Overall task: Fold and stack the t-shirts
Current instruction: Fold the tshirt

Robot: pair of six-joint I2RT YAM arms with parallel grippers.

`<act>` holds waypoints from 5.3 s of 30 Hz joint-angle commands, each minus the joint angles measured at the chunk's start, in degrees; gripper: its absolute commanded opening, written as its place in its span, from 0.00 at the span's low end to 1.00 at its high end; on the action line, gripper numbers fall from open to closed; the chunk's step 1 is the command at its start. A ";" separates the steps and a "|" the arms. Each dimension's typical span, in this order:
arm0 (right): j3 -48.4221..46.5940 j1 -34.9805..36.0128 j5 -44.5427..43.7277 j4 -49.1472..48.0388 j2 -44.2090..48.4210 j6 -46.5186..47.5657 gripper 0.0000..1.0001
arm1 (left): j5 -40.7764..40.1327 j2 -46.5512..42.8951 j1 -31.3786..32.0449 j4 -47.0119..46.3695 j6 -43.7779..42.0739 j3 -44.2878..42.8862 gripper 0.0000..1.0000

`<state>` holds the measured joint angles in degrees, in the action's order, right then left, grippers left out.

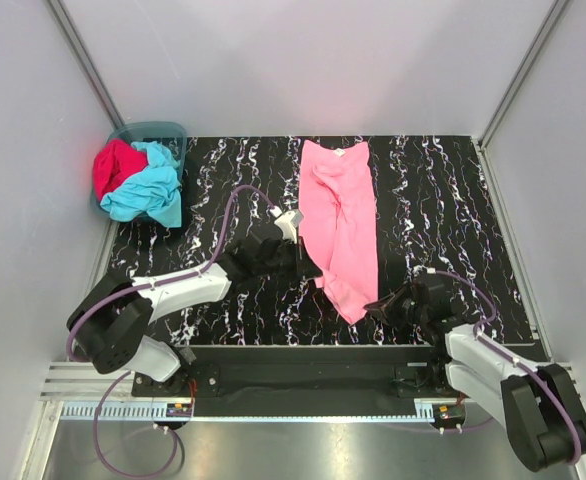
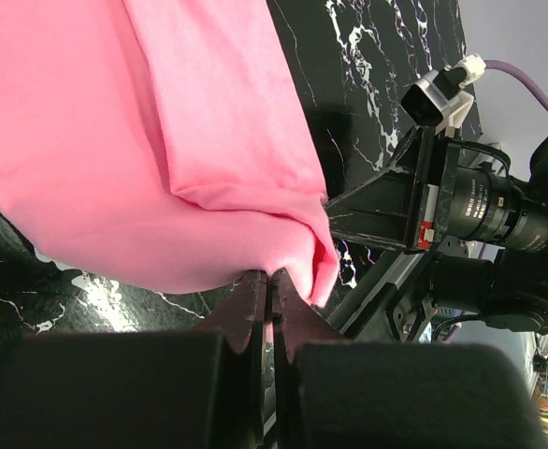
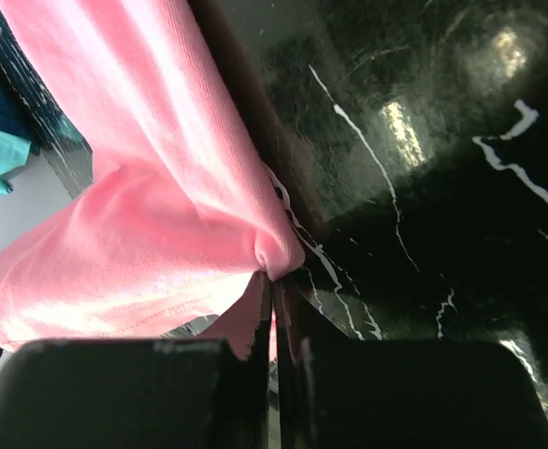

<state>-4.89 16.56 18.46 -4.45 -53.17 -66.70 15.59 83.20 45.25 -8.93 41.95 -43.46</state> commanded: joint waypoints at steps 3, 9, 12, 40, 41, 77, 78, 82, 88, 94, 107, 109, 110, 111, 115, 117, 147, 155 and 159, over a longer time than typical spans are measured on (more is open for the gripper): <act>-1.00 0.41 -2.99 6.99 3.67 1.57 0.00 | 0.14 -2.08 -0.43 -2.85 -0.65 0.31 0.00; -2.05 0.50 -1.50 9.72 6.84 1.48 0.00 | 0.31 -4.27 -0.26 -4.86 0.40 3.98 0.00; -3.02 0.50 -0.44 11.21 9.04 1.83 0.00 | -0.38 -6.46 0.10 -6.80 0.93 8.02 0.00; -14.62 0.67 5.27 24.92 22.49 4.65 0.00 | -12.25 -23.77 10.64 0.13 1.20 12.71 0.00; -15.15 0.76 5.27 25.62 23.80 4.73 0.00 | -12.60 -24.31 11.95 0.49 1.37 12.35 0.00; -21.92 0.67 -2.46 10.61 2.99 9.83 0.00 | -14.38 -14.21 5.29 -5.29 -3.89 10.42 0.00; -22.18 0.67 -2.64 9.99 2.20 9.74 0.00 | -14.28 -12.29 4.76 -5.74 -4.16 10.15 0.00; -23.24 0.32 -3.95 5.33 -2.98 9.48 0.00 | -12.87 -7.18 2.39 -8.47 -4.95 8.66 0.00; -24.03 -1.44 -2.82 -2.22 -12.20 9.39 0.00 | -11.03 0.03 -2.09 -11.11 -6.80 5.59 0.00; -23.77 -6.43 -0.36 -4.60 -14.77 9.48 0.00 | -9.53 4.60 -3.59 -11.20 -8.64 1.20 0.00; -25.26 -9.88 2.99 -9.17 -22.50 9.74 0.00 | -8.91 7.86 -3.86 -10.32 -9.52 -2.94 0.00; -25.70 -9.88 3.25 -10.49 -24.60 9.57 0.00 | -9.00 8.03 -4.12 -10.49 -9.52 -2.59 0.00; -25.96 -9.88 3.34 -11.10 -25.40 9.39 0.00 | -9.00 8.12 -4.21 -10.67 -9.52 -2.68 0.00; -26.31 -9.88 3.51 -11.89 -26.28 9.30 0.00 | -9.09 8.55 -4.38 -10.85 -9.44 -2.59 0.00; -28.77 -9.88 3.34 -13.13 -30.40 9.30 0.00 | -8.83 10.58 -5.79 -12.43 -9.35 -2.42 0.00; -29.74 -10.05 3.16 -13.22 -31.55 9.74 0.00 | -8.74 11.80 -6.49 -13.39 -9.26 -2.68 0.00; -30.10 -10.84 0.09 -19.81 -38.94 8.25 0.00 | -4.52 19.37 -10.89 -15.77 -9.96 -7.78 0.02; -29.13 -10.84 0.09 -23.67 -41.05 8.42 0.25 | -3.12 19.55 -10.98 -16.82 -9.96 -7.43 0.02; -29.13 -10.84 -0.26 -23.41 -38.86 9.21 0.32 | -2.94 18.58 -10.98 -18.14 -9.70 -6.29 0.02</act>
<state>-34.02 6.04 19.90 -24.80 -94.30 -58.67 11.35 102.63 34.59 -21.96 32.97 -49.17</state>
